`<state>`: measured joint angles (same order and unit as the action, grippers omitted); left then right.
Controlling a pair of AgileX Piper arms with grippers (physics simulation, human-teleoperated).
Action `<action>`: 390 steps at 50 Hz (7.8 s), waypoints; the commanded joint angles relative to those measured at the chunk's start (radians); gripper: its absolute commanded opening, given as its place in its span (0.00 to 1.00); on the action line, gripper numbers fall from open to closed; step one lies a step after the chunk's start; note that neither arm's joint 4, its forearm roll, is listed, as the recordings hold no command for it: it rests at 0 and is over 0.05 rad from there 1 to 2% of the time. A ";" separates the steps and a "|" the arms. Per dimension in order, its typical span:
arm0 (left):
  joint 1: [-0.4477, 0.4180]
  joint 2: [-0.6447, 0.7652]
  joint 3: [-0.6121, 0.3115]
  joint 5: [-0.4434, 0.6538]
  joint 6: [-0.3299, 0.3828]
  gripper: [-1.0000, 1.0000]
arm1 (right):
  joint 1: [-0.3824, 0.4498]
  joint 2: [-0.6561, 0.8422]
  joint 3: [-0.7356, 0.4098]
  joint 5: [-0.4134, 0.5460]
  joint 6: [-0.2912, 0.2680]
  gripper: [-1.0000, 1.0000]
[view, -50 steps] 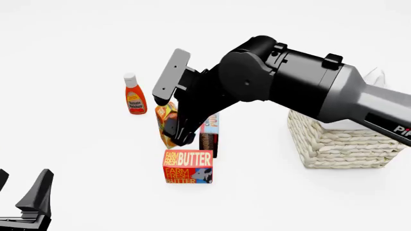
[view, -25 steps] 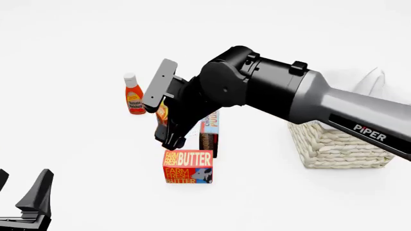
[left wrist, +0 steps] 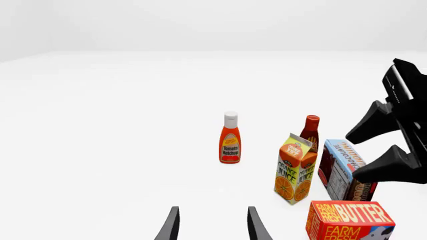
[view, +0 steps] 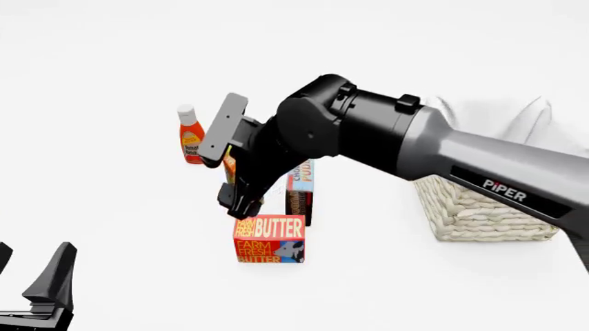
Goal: Pick the butter and place it in the basket.
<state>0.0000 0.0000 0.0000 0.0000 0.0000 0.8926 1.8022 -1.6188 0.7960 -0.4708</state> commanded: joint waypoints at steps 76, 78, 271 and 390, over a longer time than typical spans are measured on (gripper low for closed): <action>0.000 0.000 0.000 0.000 0.000 1.00 | 0.008 0.060 0.010 -0.030 0.011 1.00; 0.000 0.000 0.000 0.000 0.000 1.00 | 0.006 0.063 0.010 -0.030 0.010 1.00; 0.000 0.000 0.000 0.000 0.000 1.00 | -0.012 0.199 -0.008 -0.063 0.006 1.00; 0.000 0.000 0.000 0.000 0.000 1.00 | -0.025 0.274 0.006 -0.065 0.005 1.00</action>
<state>0.0000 0.0000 0.0000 0.0000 0.0000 0.8650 2.0692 -1.6178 0.7289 -0.4677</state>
